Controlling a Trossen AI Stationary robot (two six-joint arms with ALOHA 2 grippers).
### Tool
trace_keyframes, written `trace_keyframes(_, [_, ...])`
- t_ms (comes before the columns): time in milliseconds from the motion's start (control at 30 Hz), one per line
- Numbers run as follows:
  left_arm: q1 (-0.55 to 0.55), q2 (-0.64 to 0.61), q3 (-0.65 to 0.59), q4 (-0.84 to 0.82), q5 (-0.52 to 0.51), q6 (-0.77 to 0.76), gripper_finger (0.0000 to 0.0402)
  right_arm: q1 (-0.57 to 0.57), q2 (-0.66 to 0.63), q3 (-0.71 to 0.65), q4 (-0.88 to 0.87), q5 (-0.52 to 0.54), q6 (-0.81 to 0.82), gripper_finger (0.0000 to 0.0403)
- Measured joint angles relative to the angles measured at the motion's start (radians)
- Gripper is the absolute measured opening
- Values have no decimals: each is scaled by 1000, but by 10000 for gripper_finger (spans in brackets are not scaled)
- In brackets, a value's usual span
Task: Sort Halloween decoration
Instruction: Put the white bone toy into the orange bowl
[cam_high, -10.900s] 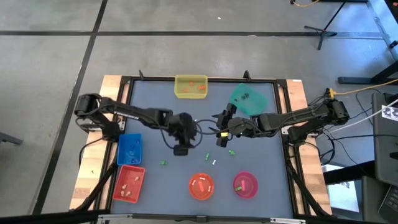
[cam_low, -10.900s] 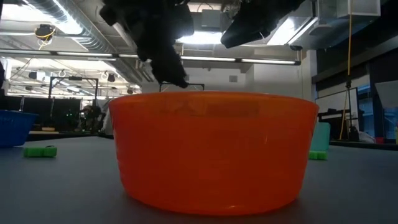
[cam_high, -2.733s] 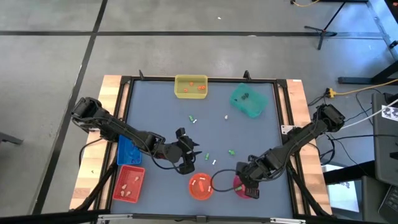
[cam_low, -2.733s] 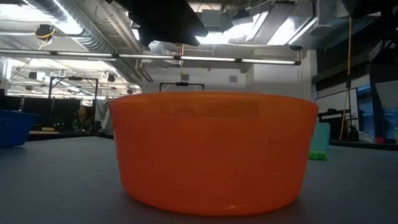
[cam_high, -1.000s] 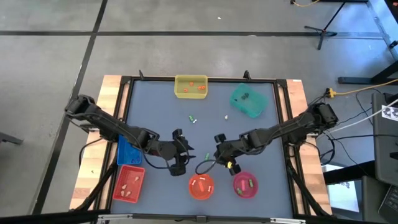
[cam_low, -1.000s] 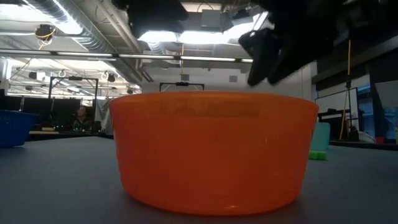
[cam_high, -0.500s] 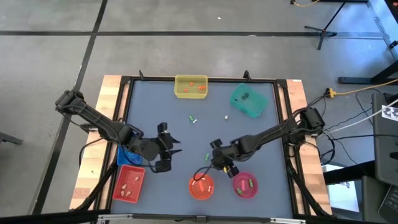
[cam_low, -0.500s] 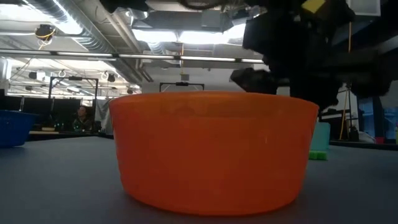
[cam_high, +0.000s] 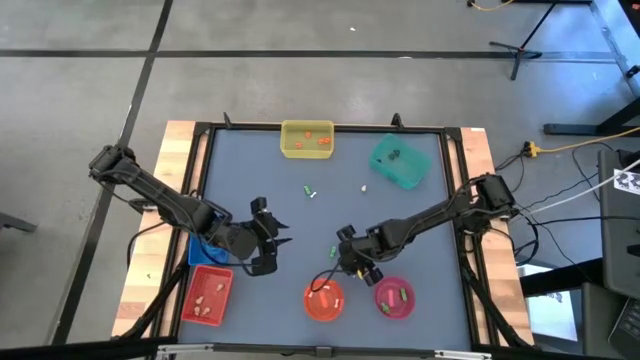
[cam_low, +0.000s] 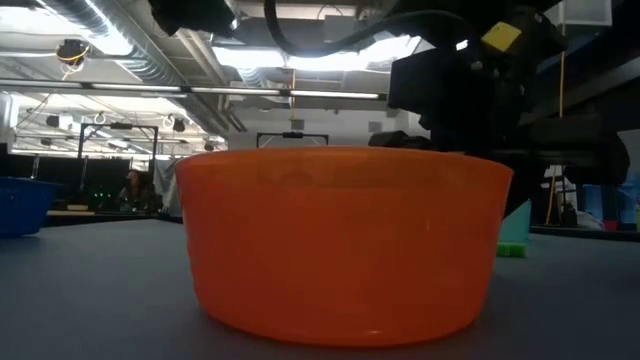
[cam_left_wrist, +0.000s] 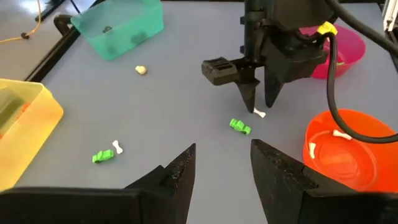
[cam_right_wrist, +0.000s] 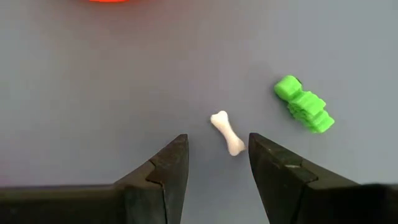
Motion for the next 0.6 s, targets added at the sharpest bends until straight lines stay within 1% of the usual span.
trace_keyframes(133, [0, 0, -12, 15, 0, -5, 139, -18, 0, 0, 0, -11, 5, 165])
trace_keyframes(367, [0, 0, -12, 26, -3, -30, 139, -67, 0, 0, 0, -100, 55, 165])
trace_keyframes(600, [0, 1, -12, 26, -3, -30, 139, -63, 0, 0, 1, -143, 28, 165])
